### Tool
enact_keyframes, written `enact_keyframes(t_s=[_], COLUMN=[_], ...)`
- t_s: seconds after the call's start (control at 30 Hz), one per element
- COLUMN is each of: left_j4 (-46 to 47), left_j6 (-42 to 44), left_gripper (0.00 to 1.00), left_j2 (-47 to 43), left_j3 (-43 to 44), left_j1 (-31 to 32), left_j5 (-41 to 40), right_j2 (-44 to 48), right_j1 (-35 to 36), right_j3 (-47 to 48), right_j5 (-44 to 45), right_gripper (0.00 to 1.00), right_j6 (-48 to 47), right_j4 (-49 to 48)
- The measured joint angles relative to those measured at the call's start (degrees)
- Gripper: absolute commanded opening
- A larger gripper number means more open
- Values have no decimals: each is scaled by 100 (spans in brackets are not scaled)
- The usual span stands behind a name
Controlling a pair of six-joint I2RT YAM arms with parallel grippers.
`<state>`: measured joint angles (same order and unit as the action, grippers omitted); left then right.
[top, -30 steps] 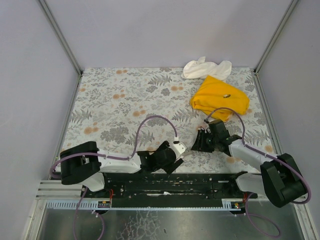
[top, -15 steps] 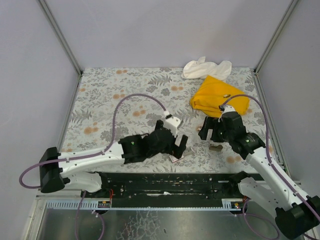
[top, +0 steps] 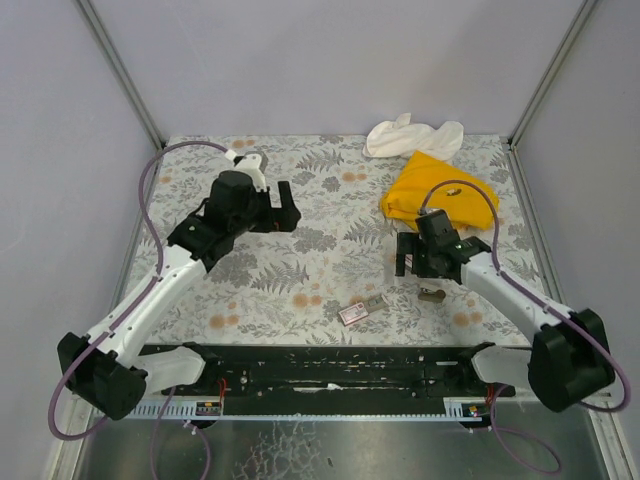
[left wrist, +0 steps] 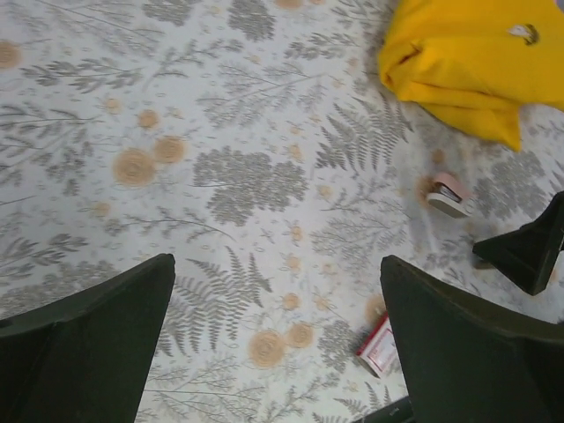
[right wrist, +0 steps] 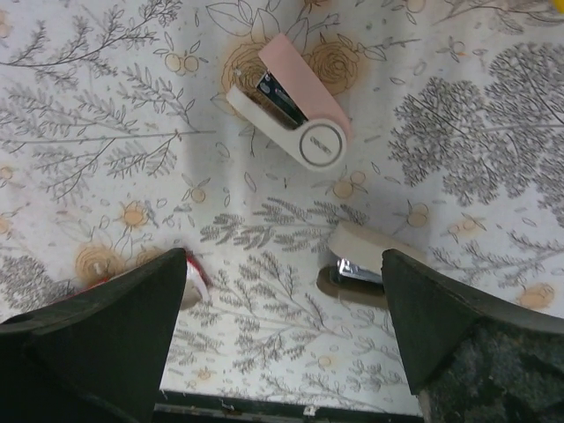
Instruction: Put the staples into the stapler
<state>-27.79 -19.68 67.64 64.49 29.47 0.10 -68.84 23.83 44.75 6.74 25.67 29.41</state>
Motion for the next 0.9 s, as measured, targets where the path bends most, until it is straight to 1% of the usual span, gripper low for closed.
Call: enact_keyframes(t_s=[0.13, 0.27, 0.37, 0.53, 0.63, 0.73, 0.9], left_j4=[-11, 50, 83, 149, 225, 332, 496], left_j6=[210, 262, 264, 264, 262, 264, 256], left_gripper=[100, 100, 100, 100, 100, 100, 100], left_j2=[-28, -177, -205, -203, -203, -201, -190], left_j3=[-42, -350, -570, -831, -911, -966, -1078], left_j1=[-487, -807, -975, -1091, -1128, -1163, -1239], left_j5=[35, 308, 468, 597, 649, 682, 752], right_j2=[-839, -1655, -2072, -2398, -2579, -2756, -2820], right_j1=[0, 0, -4, -7, -7, -9, -15], right_j3=[101, 516, 863, 1128, 1226, 1274, 1276], right_j5=[-35, -17, 11, 39, 74, 52, -308], right_gripper=[93, 91, 91, 91, 89, 84, 78], right_j6=[-103, -289, -437, -673, -798, -890, -955], right_j4=[-369, -520, -621, -717, -728, -728, -699])
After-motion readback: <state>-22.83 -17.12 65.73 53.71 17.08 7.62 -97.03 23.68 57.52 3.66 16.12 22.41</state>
